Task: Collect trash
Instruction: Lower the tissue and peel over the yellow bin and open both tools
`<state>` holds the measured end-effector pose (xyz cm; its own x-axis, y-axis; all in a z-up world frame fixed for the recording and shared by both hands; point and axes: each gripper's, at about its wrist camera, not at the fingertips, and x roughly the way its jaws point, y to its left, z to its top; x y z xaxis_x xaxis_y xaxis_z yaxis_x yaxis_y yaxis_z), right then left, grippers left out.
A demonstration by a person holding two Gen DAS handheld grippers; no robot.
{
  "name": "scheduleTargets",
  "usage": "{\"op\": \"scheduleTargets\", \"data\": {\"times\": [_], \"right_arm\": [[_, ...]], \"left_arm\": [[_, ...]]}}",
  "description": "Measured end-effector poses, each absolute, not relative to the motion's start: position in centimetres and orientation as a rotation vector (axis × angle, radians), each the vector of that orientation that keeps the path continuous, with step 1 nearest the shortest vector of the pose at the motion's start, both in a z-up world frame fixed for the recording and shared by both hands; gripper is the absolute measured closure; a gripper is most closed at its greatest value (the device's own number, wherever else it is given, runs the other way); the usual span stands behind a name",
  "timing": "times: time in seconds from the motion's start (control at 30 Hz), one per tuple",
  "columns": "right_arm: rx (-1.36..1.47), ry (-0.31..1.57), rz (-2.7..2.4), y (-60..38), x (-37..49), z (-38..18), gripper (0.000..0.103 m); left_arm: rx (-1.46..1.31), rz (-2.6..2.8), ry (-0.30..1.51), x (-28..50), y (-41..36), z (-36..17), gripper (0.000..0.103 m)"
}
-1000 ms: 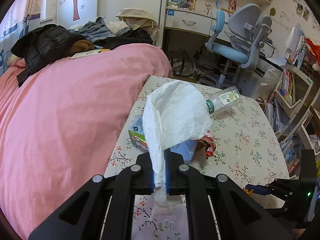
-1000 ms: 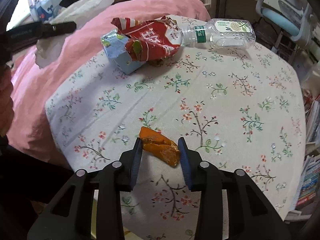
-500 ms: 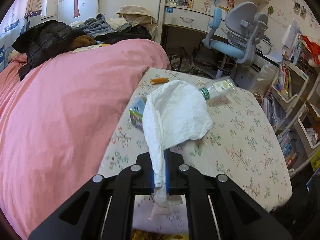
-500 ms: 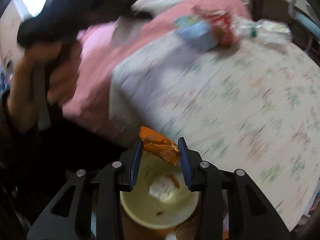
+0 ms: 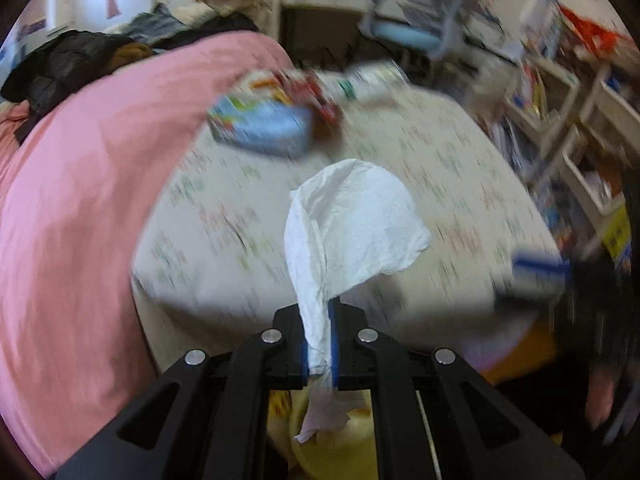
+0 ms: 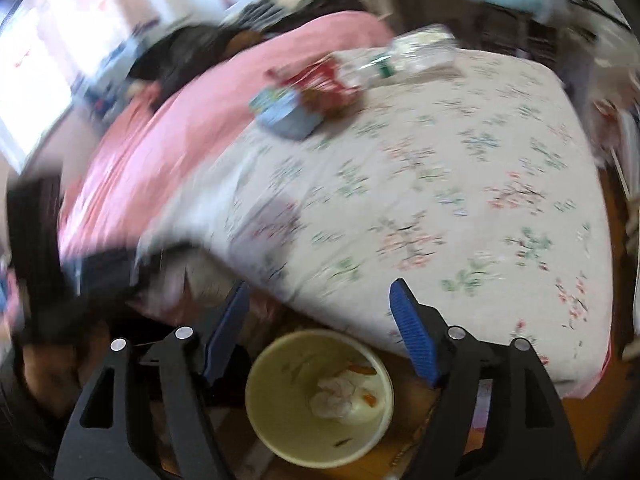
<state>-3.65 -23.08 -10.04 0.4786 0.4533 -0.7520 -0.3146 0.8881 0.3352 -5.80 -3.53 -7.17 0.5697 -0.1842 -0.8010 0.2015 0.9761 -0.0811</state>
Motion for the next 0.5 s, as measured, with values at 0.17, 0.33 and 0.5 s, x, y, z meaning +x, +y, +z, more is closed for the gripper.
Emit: {"op": "scheduleTargets", "data": {"times": [0.17,0.33,0.5], "right_arm": [[0.207,0.945,0.428,-24.9,-3.3,-9.7,0.033],[0.203,0.935,0.415,-25.3,-3.5,-9.8,0.031],[0.223,0.928,0.374,-26.1,-3.3,-10.3,0.027]], "left_arm": [[0.083,-0.346,1.113,-9.7,-5.9,-10.3,0.091],[0.299,-0.415,1.081,-12.1,-9.3,-10.7,0.04],[0.261,-0.388,1.063,-11.3,-8.8,-10.6,0.036]]}}
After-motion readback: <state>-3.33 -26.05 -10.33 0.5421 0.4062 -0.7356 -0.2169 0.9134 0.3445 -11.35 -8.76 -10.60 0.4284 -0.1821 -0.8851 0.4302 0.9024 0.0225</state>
